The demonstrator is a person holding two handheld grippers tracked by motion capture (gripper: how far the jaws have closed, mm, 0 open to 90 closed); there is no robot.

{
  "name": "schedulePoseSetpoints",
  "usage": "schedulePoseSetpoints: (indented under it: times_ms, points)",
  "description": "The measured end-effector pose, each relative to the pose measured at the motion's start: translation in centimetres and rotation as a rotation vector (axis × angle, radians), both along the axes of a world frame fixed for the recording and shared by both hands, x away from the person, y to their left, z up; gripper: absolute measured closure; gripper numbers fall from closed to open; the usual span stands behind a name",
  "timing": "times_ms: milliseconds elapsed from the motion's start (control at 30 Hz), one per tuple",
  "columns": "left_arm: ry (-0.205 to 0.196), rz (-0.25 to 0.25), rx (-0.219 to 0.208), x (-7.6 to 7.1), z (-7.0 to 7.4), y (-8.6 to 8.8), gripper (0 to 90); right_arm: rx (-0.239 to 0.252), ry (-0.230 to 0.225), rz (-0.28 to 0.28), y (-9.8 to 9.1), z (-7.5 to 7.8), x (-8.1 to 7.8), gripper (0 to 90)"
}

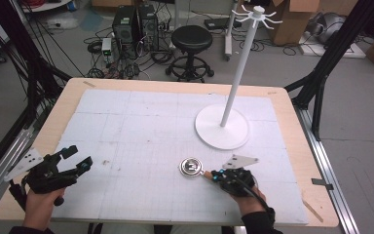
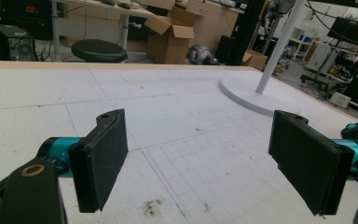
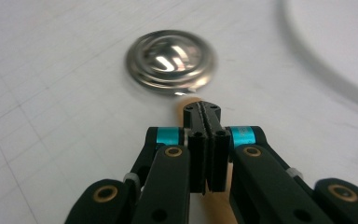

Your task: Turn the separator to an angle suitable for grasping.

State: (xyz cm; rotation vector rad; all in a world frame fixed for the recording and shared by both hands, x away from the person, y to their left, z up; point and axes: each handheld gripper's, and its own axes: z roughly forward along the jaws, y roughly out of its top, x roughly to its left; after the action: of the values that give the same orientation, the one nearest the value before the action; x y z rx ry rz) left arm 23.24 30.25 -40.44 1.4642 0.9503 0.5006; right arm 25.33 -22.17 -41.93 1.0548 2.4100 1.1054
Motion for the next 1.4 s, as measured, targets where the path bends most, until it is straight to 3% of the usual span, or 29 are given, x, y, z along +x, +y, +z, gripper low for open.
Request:
schedulePoseSetpoints:
  times_ms: [33, 67, 100, 167, 300, 333, 500, 767, 800, 833, 867, 900, 967, 1000, 1067, 1133, 1400]
  points:
    - [0.0, -0.001, 0.001, 0.0, 0.0, -0.1, 20.0, 0.022, -0.009, -0.035, -1.7, 0.4, -0.6, 89.3]
    - [0.0, -0.001, 0.001, 0.0, 0.0, -0.1, 20.0, 0.022, -0.009, -0.035, -1.7, 0.4, -0.6, 89.3]
    - [0.0, -0.006, 0.006, 0.0, 0.0, -0.2, 20.0, 0.024, -0.004, -0.055, -3.0, 0.4, -1.4, 89.3]
    - [0.0, -0.005, 0.004, 0.1, 0.0, -0.3, 20.0, 0.023, -0.002, -0.036, -3.7, 0.2, -2.2, 89.3]
    - [0.001, -0.007, 0.011, 0.1, 0.0, -0.4, 20.0, 0.031, 0.005, 0.008, -3.7, 0.0, -3.0, 89.3]
    - [0.001, -0.007, 0.01, 0.0, 0.0, -0.4, 20.0, 0.043, 0.025, 0.046, -3.3, -0.1, -3.1, 89.3]
    - [0.002, -0.007, 0.011, 0.0, 0.0, -0.3, 20.0, -0.035, 0.051, 0.049, -2.3, -1.0, -2.7, 89.3]
    - [0.003, -0.009, 0.01, 0.0, 0.0, -0.5, 20.0, -0.05, 0.021, -0.078, -3.6, -1.1, -1.8, 89.2]
    - [0.002, -0.009, 0.011, 0.0, 0.0, -0.4, 20.1, -0.028, -0.001, -0.133, -4.4, -0.8, -1.8, 89.3]
    - [0.002, -0.009, 0.011, 0.0, 0.0, -0.4, 20.1, -0.028, -0.001, -0.133, -4.4, -0.8, -1.8, 89.3]
    - [0.005, -0.007, 0.008, 0.1, -0.1, -0.4, 20.1, 0.008, -0.03, -0.192, -5.5, -0.4, -1.9, 89.3]
    - [0.005, -0.008, 0.009, 0.1, -0.1, -0.4, 20.1, 0.007, -0.037, -0.231, -6.0, -0.3, -1.9, 89.3]
    - [0.004, -0.01, 0.013, 0.1, -0.1, -0.4, 20.1, -0.009, -0.036, -0.299, -7.0, -0.5, -1.7, 89.3]
    - [0.003, -0.011, 0.012, 0.1, 0.0, -0.5, 20.1, -0.014, -0.012, -0.322, -7.3, -0.7, -1.6, 89.3]
    - [0.002, -0.013, 0.015, 0.0, 0.0, -0.5, 20.1, -0.01, 0.044, -0.332, -7.4, -1.4, -1.3, 89.3]
    - [0.003, -0.01, 0.011, 0.1, 0.0, -0.5, 20.1, -0.007, 0.077, -0.307, -7.0, -1.9, -1.2, 89.2]
    - [0.005, -0.012, 0.015, 0.1, -0.1, -0.4, 20.2, -0.004, 0.083, -0.291, -5.3, -2.1, 0.1, 89.2]
